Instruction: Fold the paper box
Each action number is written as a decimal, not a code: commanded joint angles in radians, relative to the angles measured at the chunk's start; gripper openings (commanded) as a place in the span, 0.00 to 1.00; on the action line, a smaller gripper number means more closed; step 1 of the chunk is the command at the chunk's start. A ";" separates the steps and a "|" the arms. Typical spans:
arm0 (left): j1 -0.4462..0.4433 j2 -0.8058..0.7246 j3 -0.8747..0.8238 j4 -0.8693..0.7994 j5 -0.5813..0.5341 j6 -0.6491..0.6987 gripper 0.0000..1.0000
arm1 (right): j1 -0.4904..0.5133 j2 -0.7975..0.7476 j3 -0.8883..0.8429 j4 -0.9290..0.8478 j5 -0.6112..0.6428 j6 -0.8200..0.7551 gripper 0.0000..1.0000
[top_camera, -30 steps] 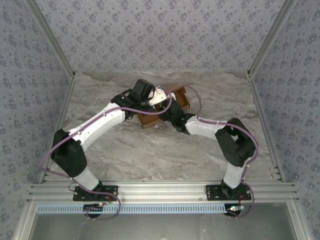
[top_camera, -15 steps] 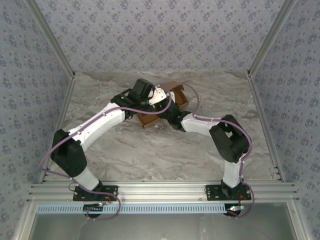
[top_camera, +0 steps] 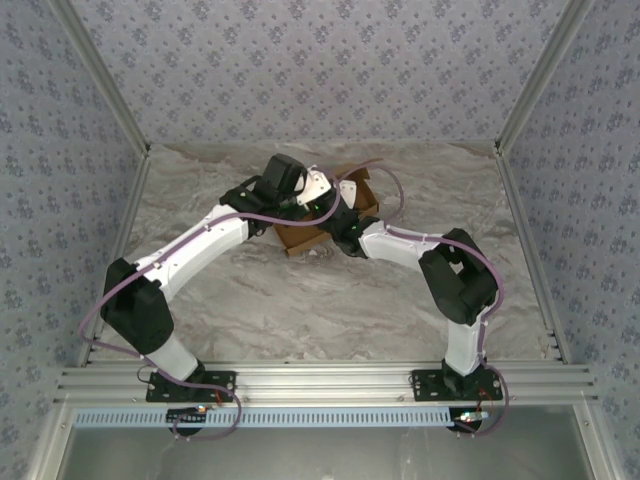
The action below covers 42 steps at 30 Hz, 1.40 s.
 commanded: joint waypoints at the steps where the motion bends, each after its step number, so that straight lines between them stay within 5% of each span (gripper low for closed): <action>1: -0.025 -0.012 -0.008 -0.054 0.050 0.023 0.00 | 0.003 0.003 0.053 0.027 -0.006 0.030 0.68; 19: -0.025 -0.012 -0.008 -0.054 0.045 0.024 0.00 | -0.011 -0.047 -0.015 0.069 -0.098 -0.004 0.79; 30: -0.026 -0.012 -0.008 -0.057 0.042 0.021 0.00 | -0.009 -0.076 -0.101 0.050 -0.135 -0.003 0.61; 42: -0.030 -0.009 -0.008 -0.057 0.035 0.022 0.00 | 0.005 -0.122 -0.152 0.036 -0.151 -0.003 0.53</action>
